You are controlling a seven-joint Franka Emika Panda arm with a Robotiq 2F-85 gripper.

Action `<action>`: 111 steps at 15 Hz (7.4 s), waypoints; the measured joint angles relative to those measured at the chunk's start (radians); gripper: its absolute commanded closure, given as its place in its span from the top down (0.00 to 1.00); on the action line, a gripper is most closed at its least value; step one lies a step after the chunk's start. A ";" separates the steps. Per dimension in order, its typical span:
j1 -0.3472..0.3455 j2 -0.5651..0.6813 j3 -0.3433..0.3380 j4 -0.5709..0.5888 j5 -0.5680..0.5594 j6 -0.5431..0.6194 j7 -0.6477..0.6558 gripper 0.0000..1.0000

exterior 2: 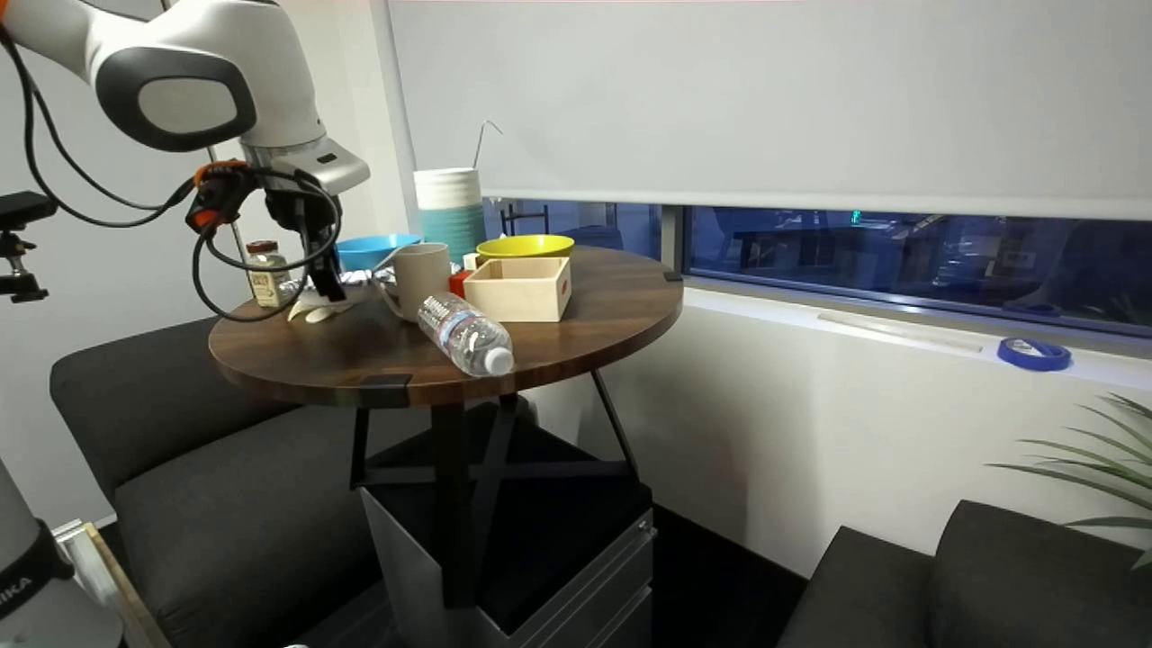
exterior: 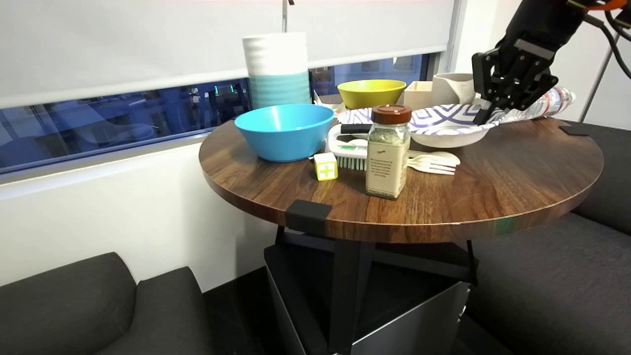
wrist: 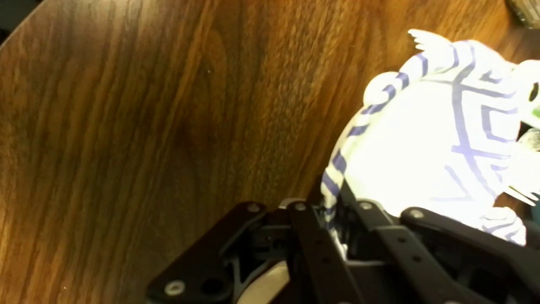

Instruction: Stack the white bowls together then pick them up and put them in the blue bowl

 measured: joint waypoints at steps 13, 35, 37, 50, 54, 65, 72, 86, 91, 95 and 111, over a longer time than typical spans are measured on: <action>0.059 -0.024 0.021 0.036 0.048 0.068 0.013 0.01; -0.021 0.252 0.160 0.181 -0.046 0.262 0.573 0.32; -0.021 0.253 0.161 0.181 -0.064 0.262 0.600 0.46; -0.018 0.267 0.184 0.186 -0.102 0.262 0.678 0.20; -0.018 0.267 0.184 0.193 -0.114 0.262 0.696 0.00; -0.016 0.269 0.183 0.195 -0.115 0.267 0.723 0.01; -0.002 0.300 0.183 0.198 -0.115 0.303 0.723 0.41; -0.002 0.331 0.183 0.206 -0.115 0.304 0.724 0.34; -0.002 0.331 0.178 0.206 -0.115 0.329 0.729 0.01; -0.002 0.331 0.178 0.206 -0.115 0.360 0.730 0.00; 0.018 0.353 0.179 0.205 -0.115 0.407 0.726 0.77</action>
